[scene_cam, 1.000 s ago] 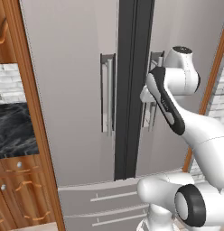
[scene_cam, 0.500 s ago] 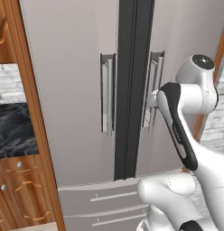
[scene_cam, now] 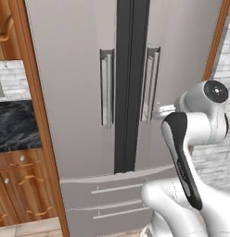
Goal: Take the donuts from the fridge and place them on the empty tray on the dining counter.
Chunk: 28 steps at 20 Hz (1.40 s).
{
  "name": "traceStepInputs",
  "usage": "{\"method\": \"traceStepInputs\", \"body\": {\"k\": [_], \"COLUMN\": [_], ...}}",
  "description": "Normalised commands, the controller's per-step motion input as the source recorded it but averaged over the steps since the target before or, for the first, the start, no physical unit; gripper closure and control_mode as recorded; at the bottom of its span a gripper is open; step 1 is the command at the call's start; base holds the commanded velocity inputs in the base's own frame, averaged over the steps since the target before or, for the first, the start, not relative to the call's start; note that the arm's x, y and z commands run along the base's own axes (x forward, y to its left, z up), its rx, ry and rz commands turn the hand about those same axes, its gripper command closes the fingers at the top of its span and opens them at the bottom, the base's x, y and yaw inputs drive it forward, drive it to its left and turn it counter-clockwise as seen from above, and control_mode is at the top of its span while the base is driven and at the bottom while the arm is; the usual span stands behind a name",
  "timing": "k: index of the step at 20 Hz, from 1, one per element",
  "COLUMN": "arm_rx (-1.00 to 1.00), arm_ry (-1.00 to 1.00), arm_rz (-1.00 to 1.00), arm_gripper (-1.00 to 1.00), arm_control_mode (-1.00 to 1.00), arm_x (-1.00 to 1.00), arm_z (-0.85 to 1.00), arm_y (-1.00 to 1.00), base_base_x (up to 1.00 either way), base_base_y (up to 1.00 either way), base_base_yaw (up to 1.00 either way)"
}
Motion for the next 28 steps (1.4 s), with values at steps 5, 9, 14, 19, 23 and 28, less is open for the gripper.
{"method": "traceStepInputs", "body": {"k": [5, 9, 14, 19, 23, 28], "arm_rx": [-0.01, -0.08, 0.0, 0.01, 0.03, 0.0], "arm_ry": [-0.02, -0.06, 0.0, 0.0, 0.0, -0.01], "arm_rz": [0.0, 0.0, 0.0, 0.01, 0.04, 0.02], "arm_gripper": [-1.0, -1.0, -1.0, -1.0, -1.0, -1.0], "arm_control_mode": [-1.0, -1.0, -1.0, -1.0, -1.0, -1.0], "arm_x": [0.0, 0.64, 0.85, 0.65, 0.56, 0.27], "arm_z": [0.03, 0.06, 0.0, 0.0, 0.0, 0.0], "arm_y": [0.03, 0.05, 0.0, 0.0, 0.0, -0.09], "base_base_x": [-0.4, 0.0, 0.0, 0.0, 0.0, 0.0], "base_base_y": [0.11, 0.0, 0.0, 0.0, 0.0, 0.0], "base_base_yaw": [0.0, 0.0, 0.0, 0.0, 0.0, 0.0]}}
